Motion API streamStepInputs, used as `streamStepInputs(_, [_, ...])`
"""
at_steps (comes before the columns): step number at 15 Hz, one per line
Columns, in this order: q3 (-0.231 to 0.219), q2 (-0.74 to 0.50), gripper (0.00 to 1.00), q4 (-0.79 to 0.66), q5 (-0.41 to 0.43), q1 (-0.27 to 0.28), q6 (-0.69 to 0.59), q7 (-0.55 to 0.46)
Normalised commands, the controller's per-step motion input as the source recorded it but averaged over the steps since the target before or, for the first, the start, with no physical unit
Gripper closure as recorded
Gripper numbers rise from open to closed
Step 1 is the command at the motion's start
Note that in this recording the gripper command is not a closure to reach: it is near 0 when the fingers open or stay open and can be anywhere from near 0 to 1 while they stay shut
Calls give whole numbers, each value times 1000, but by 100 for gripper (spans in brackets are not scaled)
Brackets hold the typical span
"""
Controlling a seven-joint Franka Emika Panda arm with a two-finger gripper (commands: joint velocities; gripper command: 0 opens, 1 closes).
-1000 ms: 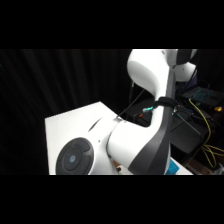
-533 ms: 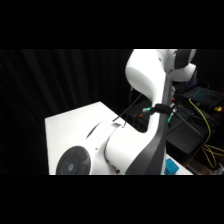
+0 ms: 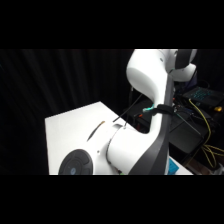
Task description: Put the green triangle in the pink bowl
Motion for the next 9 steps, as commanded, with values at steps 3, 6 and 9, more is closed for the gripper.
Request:
streamStepInputs(3, [-14,7,100,43,-82,4,-63,-143])
streamStepInputs(6, [-27,-43,100,-9,-105,14,-31,-122])
streamStepInputs(9, [-33,-138,100,-64,-96,-13,-14,-111])
